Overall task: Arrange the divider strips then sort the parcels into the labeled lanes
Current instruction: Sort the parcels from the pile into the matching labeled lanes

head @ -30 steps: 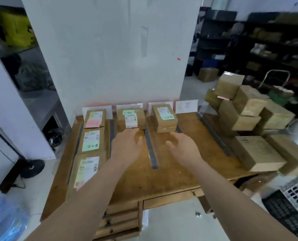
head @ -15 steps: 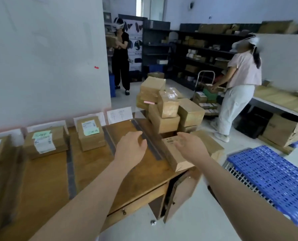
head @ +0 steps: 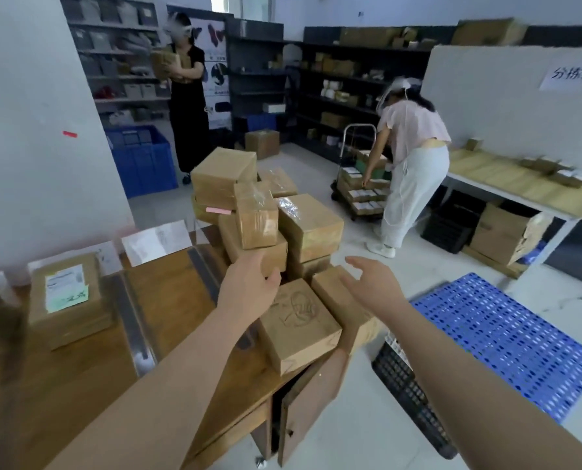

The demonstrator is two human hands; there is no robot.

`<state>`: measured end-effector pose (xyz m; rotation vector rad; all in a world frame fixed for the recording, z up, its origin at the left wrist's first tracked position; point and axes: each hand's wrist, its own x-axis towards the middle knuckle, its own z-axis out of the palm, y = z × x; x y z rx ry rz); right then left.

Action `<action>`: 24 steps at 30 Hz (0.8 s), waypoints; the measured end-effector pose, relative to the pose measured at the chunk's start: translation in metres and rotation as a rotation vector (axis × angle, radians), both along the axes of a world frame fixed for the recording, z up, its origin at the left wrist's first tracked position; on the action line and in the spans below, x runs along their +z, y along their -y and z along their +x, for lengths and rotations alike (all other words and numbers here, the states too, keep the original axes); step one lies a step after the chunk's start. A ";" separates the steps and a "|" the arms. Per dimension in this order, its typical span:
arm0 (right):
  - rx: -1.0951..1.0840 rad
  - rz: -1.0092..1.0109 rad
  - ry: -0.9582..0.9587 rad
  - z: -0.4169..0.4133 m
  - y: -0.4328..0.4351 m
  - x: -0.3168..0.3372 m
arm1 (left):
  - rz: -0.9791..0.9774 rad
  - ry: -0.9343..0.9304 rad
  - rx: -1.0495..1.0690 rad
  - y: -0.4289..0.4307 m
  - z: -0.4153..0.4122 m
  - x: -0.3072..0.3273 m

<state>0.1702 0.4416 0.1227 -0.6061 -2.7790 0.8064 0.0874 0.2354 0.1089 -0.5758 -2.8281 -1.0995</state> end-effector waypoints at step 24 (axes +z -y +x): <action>0.254 -0.173 0.023 -0.236 -0.081 -0.001 | 0.117 0.205 0.407 -0.081 -0.183 0.017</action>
